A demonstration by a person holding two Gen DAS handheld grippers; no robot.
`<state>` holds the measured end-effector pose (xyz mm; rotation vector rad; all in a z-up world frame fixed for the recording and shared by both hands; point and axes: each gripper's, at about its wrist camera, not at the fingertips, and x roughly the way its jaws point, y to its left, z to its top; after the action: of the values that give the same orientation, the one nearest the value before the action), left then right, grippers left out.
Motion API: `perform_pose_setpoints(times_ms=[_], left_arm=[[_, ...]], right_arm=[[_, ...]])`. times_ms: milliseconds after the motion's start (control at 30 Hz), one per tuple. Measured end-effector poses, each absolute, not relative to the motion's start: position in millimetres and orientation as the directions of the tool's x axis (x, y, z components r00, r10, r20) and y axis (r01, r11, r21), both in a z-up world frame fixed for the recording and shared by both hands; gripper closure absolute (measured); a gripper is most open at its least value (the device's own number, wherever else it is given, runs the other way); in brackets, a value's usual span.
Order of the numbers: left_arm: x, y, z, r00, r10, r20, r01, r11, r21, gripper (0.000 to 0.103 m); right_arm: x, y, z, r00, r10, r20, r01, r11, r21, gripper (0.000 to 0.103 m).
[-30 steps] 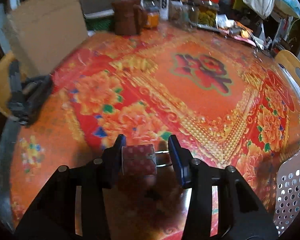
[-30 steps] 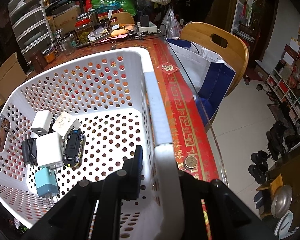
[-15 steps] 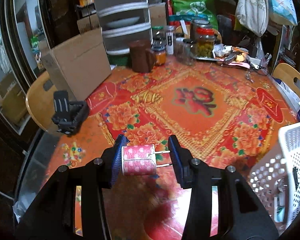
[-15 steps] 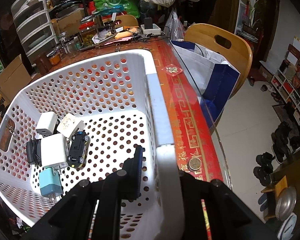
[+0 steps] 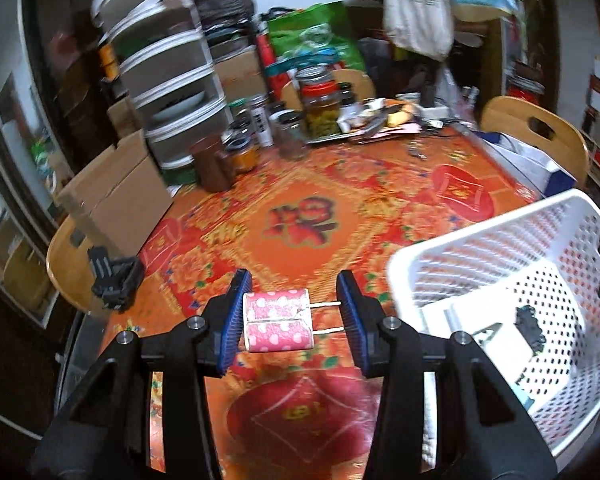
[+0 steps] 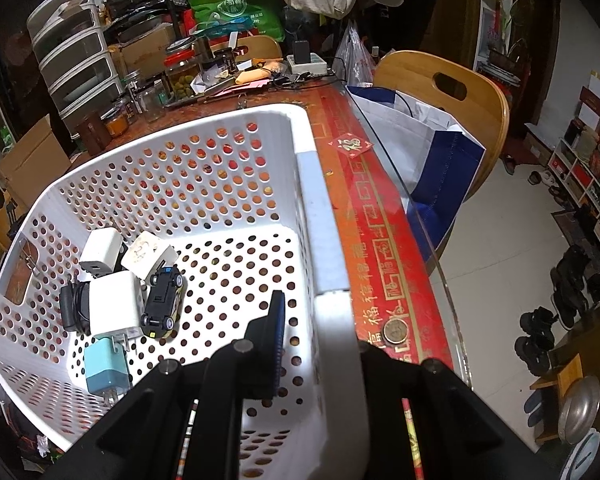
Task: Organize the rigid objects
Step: 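Carry the pink charger into the basket and open the left tool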
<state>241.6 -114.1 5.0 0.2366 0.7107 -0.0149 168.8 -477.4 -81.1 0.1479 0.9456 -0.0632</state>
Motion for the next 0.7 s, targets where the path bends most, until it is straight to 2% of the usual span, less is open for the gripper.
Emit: perform_pose_setpoints(times_ms=[400, 700], left_arm=[[214.3, -192.1, 7.9, 0.765, 0.023, -0.643, 0.207, 0.937, 0.28, 0.061], [218.9, -232.9, -22.3, 0.658, -0.029, -0.752, 0.346, 0.899, 0.268, 0.061]], right_arm=[[168.3, -477.7, -81.0, 0.585, 0.013, -0.811, 0.117, 0.988, 0.101, 0.088], [170.0, -476.9, -81.8, 0.586, 0.024, -0.81, 0.109, 0.988, 0.108, 0.087]])
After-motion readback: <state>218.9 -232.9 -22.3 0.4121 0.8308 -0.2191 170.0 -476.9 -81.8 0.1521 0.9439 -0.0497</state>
